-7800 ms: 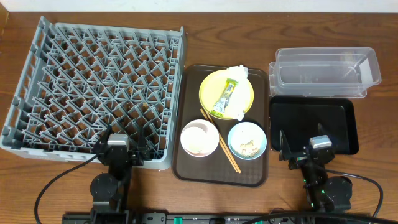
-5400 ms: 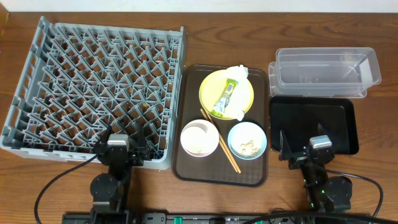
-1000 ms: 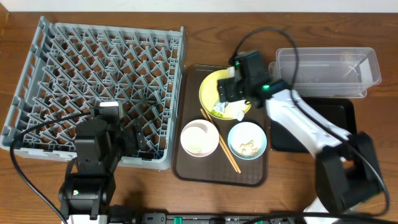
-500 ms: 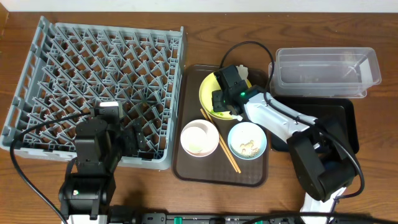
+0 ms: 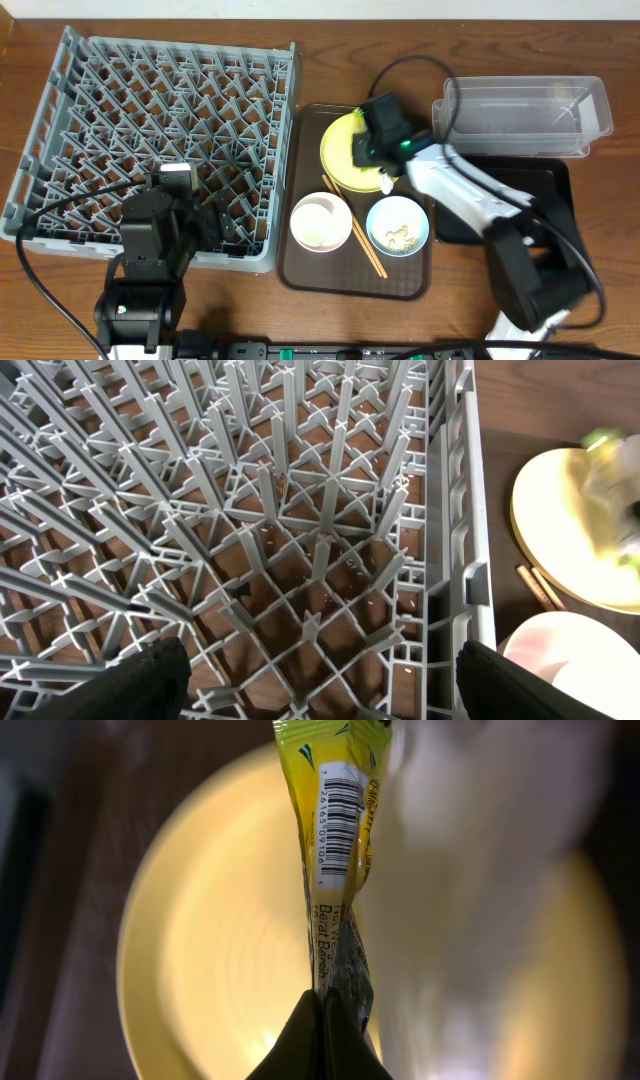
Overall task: Sort waste into correct bins and load items into the dishwasher
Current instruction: 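Carry the wrapper with the right gripper and drop it in the clear bin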
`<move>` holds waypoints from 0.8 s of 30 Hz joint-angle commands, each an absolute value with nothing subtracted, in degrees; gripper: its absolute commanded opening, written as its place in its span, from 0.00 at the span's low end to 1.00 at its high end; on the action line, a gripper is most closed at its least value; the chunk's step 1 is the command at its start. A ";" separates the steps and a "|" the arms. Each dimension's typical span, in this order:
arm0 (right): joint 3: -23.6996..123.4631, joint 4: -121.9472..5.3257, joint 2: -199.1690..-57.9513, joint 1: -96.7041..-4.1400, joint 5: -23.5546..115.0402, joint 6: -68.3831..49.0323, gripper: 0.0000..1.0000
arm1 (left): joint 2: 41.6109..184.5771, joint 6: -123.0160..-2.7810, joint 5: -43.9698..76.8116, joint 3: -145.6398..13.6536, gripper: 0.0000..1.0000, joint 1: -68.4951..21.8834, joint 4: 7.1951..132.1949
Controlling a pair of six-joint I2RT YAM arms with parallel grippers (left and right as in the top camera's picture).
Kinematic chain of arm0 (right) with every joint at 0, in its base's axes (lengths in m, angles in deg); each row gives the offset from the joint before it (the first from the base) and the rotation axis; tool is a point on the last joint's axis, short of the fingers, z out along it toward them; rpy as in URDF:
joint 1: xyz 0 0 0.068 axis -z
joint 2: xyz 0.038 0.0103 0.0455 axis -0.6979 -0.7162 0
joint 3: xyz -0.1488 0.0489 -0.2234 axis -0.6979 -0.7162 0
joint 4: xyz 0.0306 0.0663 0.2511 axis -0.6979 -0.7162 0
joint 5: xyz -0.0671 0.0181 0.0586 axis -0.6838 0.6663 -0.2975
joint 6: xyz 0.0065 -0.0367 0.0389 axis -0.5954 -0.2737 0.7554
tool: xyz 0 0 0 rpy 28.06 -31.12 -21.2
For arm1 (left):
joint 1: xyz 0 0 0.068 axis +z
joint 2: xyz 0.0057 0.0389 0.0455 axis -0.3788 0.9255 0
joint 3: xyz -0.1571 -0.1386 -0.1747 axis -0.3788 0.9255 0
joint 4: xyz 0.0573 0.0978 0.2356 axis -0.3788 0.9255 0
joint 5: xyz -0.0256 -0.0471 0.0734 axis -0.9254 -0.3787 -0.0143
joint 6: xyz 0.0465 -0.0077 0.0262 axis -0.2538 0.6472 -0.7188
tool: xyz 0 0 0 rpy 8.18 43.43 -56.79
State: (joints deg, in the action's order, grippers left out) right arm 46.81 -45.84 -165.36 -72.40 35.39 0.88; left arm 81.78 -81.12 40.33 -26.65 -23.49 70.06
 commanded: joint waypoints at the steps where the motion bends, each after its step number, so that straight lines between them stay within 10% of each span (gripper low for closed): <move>1: 49.37 -45.56 -157.62 -67.11 31.85 1.43 0.01 | 81.65 -80.83 40.22 -28.14 0.88 -23.25 70.16; 16: 49.17 -53.21 -152.96 -44.01 27.48 21.84 0.02 | 81.65 -80.83 40.22 -28.14 0.88 -23.25 70.16; 21: 49.17 -48.29 -153.79 -42.39 28.88 19.81 0.67 | 81.65 -80.83 40.22 -28.14 0.88 -23.23 70.16; 24: 49.17 -42.28 -153.18 -42.78 37.12 10.19 0.72 | 81.65 -80.83 40.22 -28.14 0.88 -23.23 70.16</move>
State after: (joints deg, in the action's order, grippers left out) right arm 48.93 -45.16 -153.73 -42.54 30.37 17.54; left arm 81.78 -81.14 40.33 -26.65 -23.49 70.01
